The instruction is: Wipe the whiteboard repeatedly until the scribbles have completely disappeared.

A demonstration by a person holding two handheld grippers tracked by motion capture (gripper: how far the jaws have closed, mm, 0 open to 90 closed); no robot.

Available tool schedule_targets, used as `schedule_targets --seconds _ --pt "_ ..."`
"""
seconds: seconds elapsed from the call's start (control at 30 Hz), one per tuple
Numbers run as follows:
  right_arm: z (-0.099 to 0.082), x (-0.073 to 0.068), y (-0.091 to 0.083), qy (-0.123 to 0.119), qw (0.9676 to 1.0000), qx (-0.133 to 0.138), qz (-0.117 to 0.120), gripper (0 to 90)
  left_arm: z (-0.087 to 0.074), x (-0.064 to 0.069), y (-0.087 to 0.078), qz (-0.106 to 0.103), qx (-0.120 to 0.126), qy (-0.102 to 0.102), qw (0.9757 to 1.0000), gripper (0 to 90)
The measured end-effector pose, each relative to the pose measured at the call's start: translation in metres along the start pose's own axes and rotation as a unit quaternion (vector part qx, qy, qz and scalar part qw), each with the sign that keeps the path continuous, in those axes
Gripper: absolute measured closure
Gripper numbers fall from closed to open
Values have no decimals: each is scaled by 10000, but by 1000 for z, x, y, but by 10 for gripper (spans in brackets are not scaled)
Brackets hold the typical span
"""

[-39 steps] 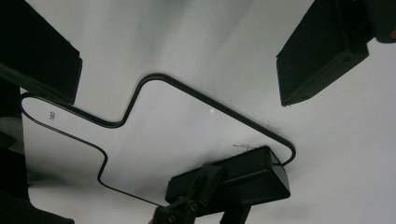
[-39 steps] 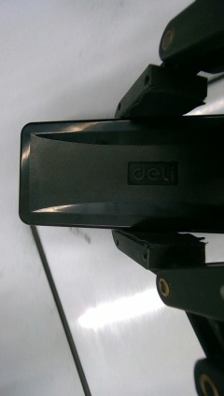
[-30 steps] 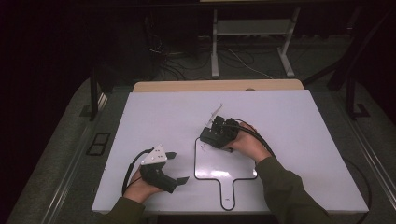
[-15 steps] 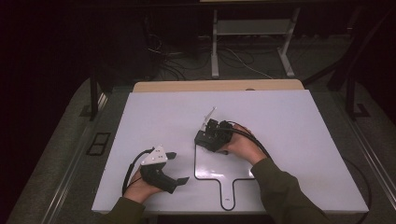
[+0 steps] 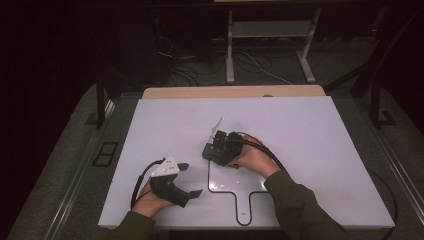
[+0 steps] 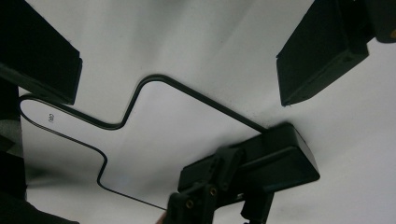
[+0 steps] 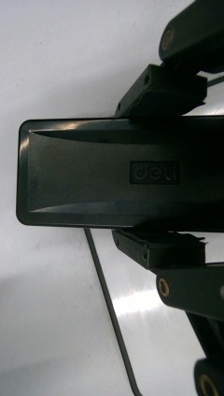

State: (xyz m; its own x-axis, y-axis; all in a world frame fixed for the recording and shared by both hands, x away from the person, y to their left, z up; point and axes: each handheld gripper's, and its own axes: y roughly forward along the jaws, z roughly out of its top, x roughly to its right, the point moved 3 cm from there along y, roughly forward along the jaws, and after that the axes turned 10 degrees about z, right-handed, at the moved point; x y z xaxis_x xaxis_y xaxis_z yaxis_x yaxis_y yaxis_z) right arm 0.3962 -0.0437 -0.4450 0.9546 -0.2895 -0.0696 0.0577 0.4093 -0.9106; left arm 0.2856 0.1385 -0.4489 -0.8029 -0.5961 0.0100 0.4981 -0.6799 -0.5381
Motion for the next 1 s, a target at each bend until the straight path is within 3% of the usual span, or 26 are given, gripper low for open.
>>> schedule_targets --seconds 0.3,0.4,0.63,1.0 --pt "2 19 0 206 9997 7 -99 386 0 0 0 4 16 -4 10000 0" --pt "3 17 0 238 9997 -1 -82 386 0 0 0 1 18 -4 10000 0" --pt "4 4 1 69 10000 -12 69 386 1 0 -1 8 14 55 10000 0" --pt "-5 30 -4 427 9990 18 -142 386 1 0 -1 15 52 13 10000 0"
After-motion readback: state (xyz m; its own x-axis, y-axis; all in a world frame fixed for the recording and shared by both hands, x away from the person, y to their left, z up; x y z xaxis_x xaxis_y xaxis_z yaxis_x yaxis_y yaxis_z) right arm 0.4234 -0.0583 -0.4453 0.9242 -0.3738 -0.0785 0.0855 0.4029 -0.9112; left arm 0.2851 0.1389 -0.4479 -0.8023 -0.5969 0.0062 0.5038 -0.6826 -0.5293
